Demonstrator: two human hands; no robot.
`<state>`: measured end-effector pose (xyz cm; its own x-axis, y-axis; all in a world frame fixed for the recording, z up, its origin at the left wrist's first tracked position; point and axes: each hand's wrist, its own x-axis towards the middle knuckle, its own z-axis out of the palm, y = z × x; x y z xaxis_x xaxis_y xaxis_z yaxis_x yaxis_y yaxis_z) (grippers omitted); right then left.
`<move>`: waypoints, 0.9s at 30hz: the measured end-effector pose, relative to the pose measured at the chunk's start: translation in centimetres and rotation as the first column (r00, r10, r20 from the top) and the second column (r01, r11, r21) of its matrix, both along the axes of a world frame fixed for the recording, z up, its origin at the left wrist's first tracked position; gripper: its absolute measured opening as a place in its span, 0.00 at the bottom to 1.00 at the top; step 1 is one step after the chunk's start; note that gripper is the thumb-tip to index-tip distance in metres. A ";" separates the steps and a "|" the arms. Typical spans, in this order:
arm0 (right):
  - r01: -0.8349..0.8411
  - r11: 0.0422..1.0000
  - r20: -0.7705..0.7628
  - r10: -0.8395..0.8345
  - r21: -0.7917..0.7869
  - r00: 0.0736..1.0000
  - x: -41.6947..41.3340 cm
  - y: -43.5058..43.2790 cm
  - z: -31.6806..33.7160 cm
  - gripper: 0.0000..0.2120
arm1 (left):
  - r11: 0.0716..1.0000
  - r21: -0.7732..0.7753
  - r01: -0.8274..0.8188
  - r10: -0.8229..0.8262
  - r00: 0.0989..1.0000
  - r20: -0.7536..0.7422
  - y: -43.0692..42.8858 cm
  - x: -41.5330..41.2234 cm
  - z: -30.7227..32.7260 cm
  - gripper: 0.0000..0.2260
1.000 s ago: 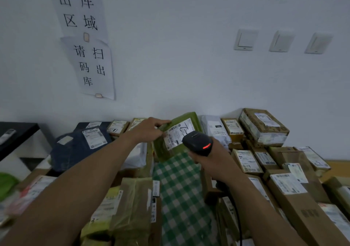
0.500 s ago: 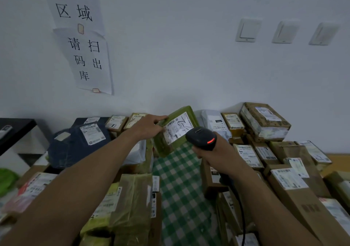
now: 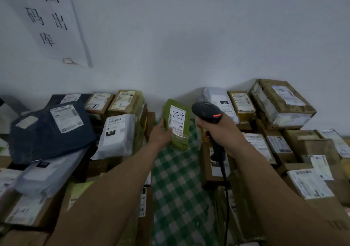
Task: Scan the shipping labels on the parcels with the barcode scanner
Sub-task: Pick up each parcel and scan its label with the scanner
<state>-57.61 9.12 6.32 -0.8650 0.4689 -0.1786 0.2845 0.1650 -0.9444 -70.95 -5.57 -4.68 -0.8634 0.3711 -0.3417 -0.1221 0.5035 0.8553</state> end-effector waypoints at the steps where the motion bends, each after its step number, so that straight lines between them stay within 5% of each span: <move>1: -0.009 1.000 0.020 0.009 -0.004 1.000 -0.9 0.4 -0.9 0.10 | 1.000 0.016 0.000 0.000 1.000 0.021 0.5 -0.2 -1.5 0.21; 9: -0.121 0.992 0.151 0.117 0.017 0.981 -5.4 3.9 -7.9 0.08 | 0.980 0.143 -0.135 0.109 0.978 0.176 3.0 -3.2 -11.7 0.21; 16: -0.110 0.993 0.175 0.118 -0.053 0.977 -6.8 5.3 -10.8 0.08 | 0.933 0.040 -0.357 0.346 0.923 0.166 4.3 -5.6 -16.2 0.23; 20: -0.095 0.994 0.184 0.102 -0.050 0.978 -6.9 6.0 -11.4 0.10 | 0.942 -0.223 -0.250 0.244 0.968 -0.057 4.9 -6.0 -16.8 0.25; 24: -0.089 0.995 0.189 0.097 -0.054 0.977 -6.2 6.7 -11.9 0.11 | 0.910 -0.411 -0.054 0.056 0.998 -0.007 6.3 -3.7 -17.7 0.51; 27: -0.072 0.996 0.209 0.081 -0.048 0.974 -5.5 7.1 -12.3 0.11 | 0.879 -0.476 0.006 -0.040 0.997 -0.062 7.3 -3.3 -18.4 0.51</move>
<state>-63.13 16.24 -6.01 -0.8390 0.3915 -0.3780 0.4659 0.1579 -0.8706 -74.30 1.71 -23.10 -0.8839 0.1989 -0.4234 -0.0559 0.8537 0.5178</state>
